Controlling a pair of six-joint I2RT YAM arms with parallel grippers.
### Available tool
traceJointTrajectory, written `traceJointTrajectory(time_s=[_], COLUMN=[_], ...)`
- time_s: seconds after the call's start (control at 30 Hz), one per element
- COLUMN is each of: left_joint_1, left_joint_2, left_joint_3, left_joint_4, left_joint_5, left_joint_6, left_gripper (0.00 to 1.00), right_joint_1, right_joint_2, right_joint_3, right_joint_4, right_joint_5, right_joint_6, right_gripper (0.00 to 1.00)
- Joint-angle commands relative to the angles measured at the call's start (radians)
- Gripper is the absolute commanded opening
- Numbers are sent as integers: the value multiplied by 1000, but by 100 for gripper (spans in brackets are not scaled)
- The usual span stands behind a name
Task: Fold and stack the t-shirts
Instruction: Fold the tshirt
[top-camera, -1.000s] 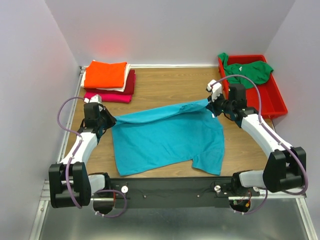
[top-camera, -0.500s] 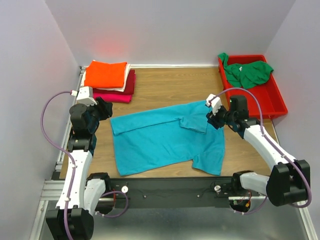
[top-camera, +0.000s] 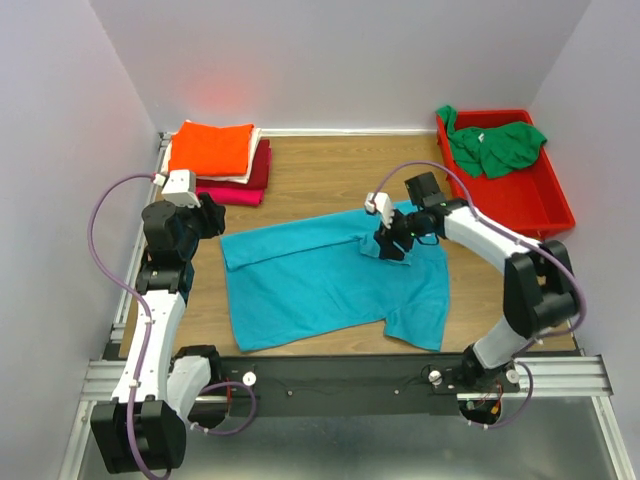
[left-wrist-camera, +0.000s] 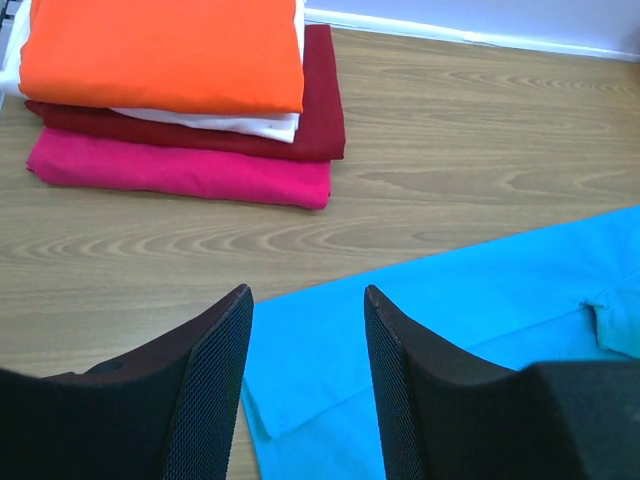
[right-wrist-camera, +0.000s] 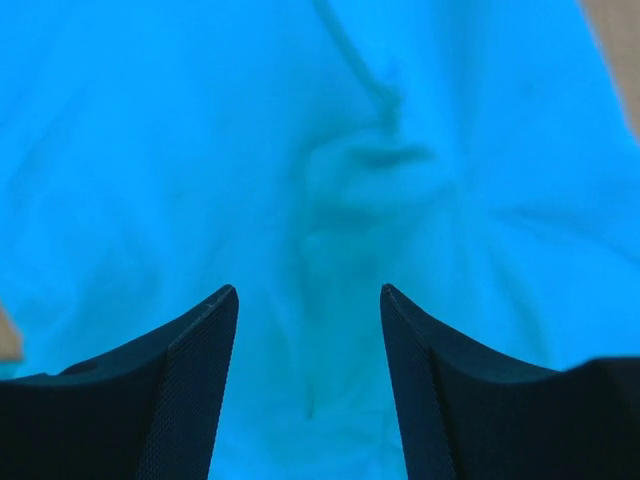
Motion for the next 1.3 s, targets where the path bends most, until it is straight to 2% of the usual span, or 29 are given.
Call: traceJointTrajectory(time_s=[0.0,0.07,0.1,0.17,0.2,0.23,0.37,0.4,0.5,0.63,0.8,1.07,1.27], left_joint_1=[5,6,6,3,3,3,-1,-7,-49,-147,-184,-195,-195], left_joint_2=[2,12,16,38,47,58,159,212,320,443,556,555,513], left_joint_3=[-16,-17,-19,-25,-25,-31,-16,-11,10,52,90,251,291], left_joint_4=[37,43,44,52,57,61,70,69,55,-14,-75,-121,-115], left_joint_5=[40,58,67,95,106,113,158,170,158,58,-41,-106,-121], left_joint_6=[26,26,26,19,18,16,-8,-13,-19,-8,1,33,101], left_gripper=[56,56,56,54,54,53,34,24,10,7,7,9,13], right_joint_1=[-3,-26,-35,-67,-78,-91,-121,-123,-124,-124,-123,-123,-123], right_joint_2=[133,201,219,250,278,291,348,359,419,502,563,739,888], right_joint_3=[195,248,291,321,331,352,375,383,423,463,501,697,961], right_joint_4=[43,48,48,48,48,48,46,46,46,43,34,8,-14], right_joint_5=[182,242,253,273,281,296,346,359,405,449,486,537,615], right_joint_6=[234,304,323,358,366,378,362,356,342,332,314,309,326], right_gripper=[63,62,56,52,39,33,26,26,22,17,15,14,11])
